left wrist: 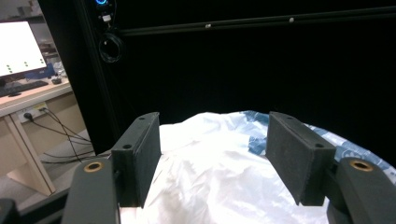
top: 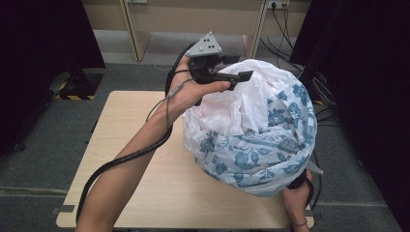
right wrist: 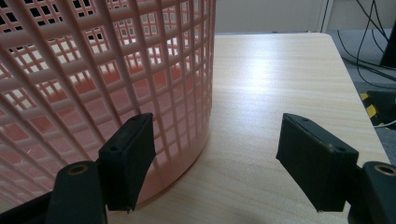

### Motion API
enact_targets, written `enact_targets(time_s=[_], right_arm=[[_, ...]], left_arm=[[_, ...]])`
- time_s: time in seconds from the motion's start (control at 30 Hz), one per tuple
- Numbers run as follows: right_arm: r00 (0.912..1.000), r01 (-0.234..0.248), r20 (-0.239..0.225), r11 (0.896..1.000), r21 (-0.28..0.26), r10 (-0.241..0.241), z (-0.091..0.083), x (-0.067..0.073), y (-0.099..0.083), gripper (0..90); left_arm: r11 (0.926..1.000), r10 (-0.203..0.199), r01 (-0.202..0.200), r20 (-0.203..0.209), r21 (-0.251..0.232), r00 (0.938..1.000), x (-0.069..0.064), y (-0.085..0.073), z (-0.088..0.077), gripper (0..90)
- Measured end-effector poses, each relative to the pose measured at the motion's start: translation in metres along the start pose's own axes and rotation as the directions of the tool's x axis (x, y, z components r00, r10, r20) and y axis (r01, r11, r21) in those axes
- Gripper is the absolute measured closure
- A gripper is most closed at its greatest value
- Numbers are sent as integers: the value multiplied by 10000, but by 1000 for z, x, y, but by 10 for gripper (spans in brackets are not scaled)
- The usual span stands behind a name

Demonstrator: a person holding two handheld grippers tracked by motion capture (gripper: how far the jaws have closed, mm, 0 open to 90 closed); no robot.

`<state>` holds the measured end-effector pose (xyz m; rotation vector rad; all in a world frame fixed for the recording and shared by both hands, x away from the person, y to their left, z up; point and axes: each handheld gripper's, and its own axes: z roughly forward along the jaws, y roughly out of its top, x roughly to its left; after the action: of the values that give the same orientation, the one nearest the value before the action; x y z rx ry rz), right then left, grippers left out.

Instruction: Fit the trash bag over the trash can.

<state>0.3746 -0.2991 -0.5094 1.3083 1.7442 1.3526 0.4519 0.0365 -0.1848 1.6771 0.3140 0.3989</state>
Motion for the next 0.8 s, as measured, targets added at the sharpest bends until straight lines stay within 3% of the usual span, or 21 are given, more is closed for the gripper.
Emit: enact_targets(time_s=[0.53,0.7,0.8], right_arm=[[10000,-11,-22,10000,8,11,0,0,0,278],[10000,-15,-22,10000,9,15,0,0,0,278],[10000,-17,-19,10000,7,17,0,0,0,278]], left_arm=[[9997,159,-164,239,189,9996,-13,5,19,376],[9993,162,-177,454,342,9988,-14,-2,31,382],[9986,-2,-16,330,533,9995,-14,-7,35,385]])
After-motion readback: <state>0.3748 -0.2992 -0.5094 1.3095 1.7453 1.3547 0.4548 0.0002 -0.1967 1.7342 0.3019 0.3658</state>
